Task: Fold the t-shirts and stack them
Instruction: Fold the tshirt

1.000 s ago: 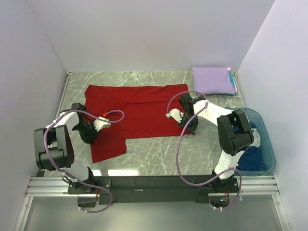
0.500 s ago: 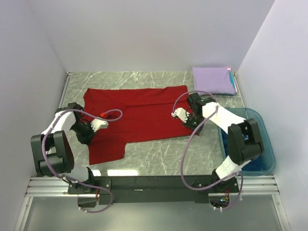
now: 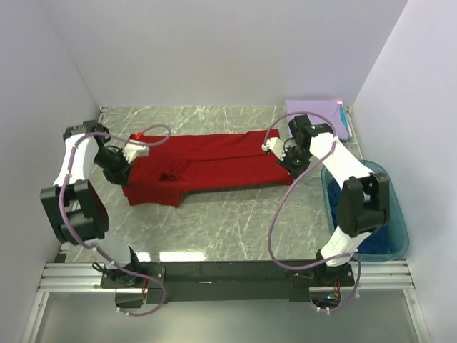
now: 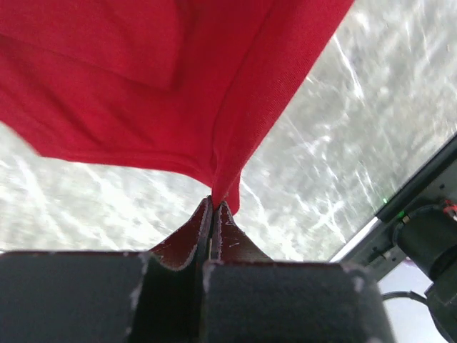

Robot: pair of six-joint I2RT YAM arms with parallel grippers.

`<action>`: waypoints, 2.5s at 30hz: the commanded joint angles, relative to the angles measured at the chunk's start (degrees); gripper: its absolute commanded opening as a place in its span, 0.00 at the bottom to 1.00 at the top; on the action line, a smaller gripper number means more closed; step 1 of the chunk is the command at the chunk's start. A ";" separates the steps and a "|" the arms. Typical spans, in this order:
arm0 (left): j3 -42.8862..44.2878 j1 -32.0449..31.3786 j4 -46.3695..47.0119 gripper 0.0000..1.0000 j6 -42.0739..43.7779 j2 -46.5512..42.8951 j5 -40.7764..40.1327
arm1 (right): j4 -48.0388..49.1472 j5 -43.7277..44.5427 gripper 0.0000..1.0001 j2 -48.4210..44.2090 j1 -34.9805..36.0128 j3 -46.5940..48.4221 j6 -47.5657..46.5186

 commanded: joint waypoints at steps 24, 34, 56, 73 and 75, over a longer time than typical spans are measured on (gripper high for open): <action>30.54 -2.96 -3.13 0.00 -7.67 23.54 -0.77 | -8.41 1.53 0.00 21.23 -1.57 26.06 -3.81; 33.27 -3.14 -1.98 0.01 -8.99 28.03 -1.65 | -9.03 2.41 0.00 26.42 -1.66 31.51 -3.90; 33.01 -3.40 1.27 0.01 -11.37 31.54 -2.97 | -9.65 4.87 0.00 35.47 -0.60 41.36 -5.22; 31.51 -4.72 5.75 0.07 -14.52 33.57 -4.90 | -9.11 6.98 0.17 37.59 -0.60 41.62 -2.15; 31.86 -3.93 5.49 0.21 -15.32 33.22 -4.38 | -9.73 7.16 0.49 36.80 -1.30 40.92 -1.09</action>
